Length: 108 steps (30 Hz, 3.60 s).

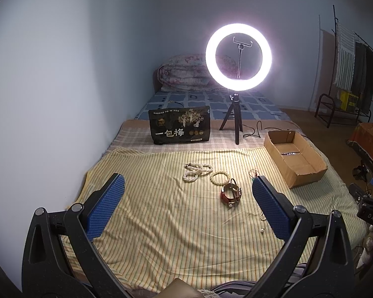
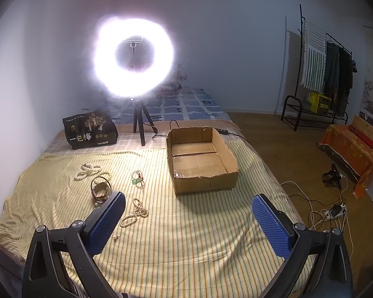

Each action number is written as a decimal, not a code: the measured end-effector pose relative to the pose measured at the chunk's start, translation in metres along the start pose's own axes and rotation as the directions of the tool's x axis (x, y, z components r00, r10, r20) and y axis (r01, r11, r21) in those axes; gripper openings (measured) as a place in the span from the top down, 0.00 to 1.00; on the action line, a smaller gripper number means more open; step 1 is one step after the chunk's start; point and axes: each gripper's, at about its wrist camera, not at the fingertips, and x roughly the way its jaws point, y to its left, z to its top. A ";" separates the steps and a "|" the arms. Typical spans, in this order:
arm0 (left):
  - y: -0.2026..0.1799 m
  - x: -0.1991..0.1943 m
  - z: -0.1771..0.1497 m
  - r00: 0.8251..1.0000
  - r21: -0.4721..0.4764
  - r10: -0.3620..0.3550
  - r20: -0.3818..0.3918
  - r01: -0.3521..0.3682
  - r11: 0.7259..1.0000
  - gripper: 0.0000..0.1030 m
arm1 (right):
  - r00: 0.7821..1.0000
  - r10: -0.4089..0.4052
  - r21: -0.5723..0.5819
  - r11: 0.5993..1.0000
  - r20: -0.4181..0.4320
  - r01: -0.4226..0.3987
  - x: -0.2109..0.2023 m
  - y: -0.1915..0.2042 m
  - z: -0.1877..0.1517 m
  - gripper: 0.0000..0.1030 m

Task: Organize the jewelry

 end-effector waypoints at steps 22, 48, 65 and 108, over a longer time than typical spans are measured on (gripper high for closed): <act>0.031 0.110 -0.027 0.969 -0.041 0.000 -0.248 -0.011 0.999 0.00 | 0.998 -0.010 -0.078 0.997 -0.066 0.004 0.066 0.019 0.003 0.00; 0.006 0.190 -0.038 0.918 -0.090 -0.182 -0.353 0.161 0.983 0.09 | 0.947 0.150 -0.164 0.966 -0.282 -0.202 0.162 0.042 -0.018 0.04; -0.050 0.254 -0.044 0.787 -0.210 -0.411 -0.460 0.353 0.912 0.56 | 0.859 0.261 -0.116 0.932 -0.440 -0.343 0.210 0.061 -0.036 0.25; -0.085 0.294 -0.054 0.766 -0.192 -0.433 -0.474 0.391 0.900 0.99 | 0.846 0.180 -0.271 0.896 -0.501 -0.351 0.239 0.094 -0.045 0.91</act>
